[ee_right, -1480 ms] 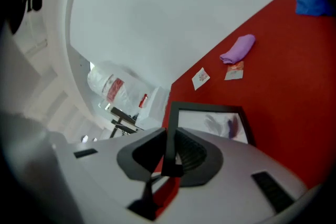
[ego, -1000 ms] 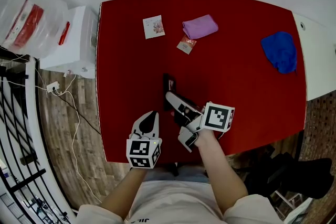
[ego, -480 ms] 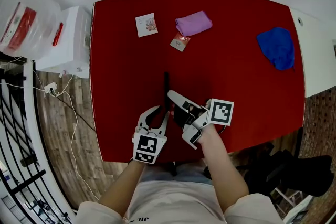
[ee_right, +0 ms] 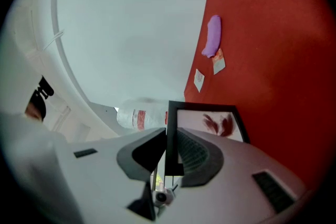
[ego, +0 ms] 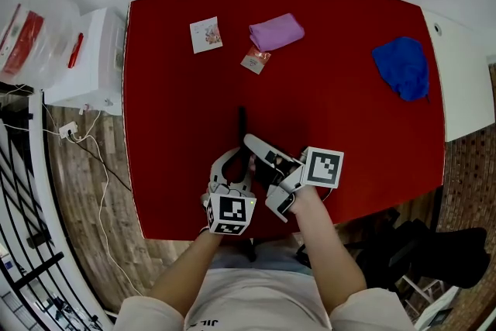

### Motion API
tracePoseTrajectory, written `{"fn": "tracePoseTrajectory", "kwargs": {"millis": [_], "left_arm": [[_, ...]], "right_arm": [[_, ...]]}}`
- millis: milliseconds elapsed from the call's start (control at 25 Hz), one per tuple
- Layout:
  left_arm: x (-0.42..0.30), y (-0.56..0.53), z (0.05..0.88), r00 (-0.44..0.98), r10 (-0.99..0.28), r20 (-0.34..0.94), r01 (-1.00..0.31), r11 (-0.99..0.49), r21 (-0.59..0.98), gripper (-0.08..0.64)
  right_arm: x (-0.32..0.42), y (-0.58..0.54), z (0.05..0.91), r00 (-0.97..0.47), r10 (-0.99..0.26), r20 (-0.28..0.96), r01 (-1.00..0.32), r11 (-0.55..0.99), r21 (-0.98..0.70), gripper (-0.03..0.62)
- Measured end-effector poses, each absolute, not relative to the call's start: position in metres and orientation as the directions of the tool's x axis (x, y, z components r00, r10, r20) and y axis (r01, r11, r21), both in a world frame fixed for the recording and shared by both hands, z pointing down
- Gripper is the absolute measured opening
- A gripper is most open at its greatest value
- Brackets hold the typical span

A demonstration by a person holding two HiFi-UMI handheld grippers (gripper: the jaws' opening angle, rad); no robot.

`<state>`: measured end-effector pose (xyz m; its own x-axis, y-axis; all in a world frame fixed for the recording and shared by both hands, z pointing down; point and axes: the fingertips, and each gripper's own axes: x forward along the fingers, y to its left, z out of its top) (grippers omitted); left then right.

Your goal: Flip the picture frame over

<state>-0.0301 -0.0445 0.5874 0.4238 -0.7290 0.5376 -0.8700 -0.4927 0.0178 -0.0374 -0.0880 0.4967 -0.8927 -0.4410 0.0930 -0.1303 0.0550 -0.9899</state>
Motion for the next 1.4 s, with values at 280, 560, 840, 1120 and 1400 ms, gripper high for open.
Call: {"fn": "tracePoseTrajectory", "kwargs": {"millis": [280,560,840,1120,1400], "left_arm": [[-0.023,-0.047,0.588,0.406,-0.732,0.547,-0.869,-0.495,-0.018,0.084],[-0.017,-0.047,0.588,0.39,-0.734,0.555,-0.862,-0.503,-0.059,0.084],[-0.009,-0.047,0.589,0.424,-0.717,0.553,-0.854,-0.521,-0.021,0.086],[0.002,-0.04,0.591,0.492,-0.673,0.552,-0.808,-0.59,0.001,0.098],[0.004,-0.037,0.597,0.5,-0.662,0.558,-0.809,-0.588,0.027,0.101]], "right_arm": [[-0.017,-0.095,0.491,-0.845,-0.448,0.292,-0.419,0.215,-0.882,0.075],[-0.014,-0.091,0.492,-0.773,-0.435,0.461,-0.618,0.352,-0.703,0.13],[-0.009,-0.089,0.498,-0.776,-0.408,0.481,-0.623,0.383,-0.682,0.124],[0.024,-0.092,0.512,-0.753,-0.393,0.527,-0.654,0.366,-0.662,0.083],[0.049,-0.103,0.546,-0.689,-0.411,0.597,-0.723,0.33,-0.607,0.066]]}}
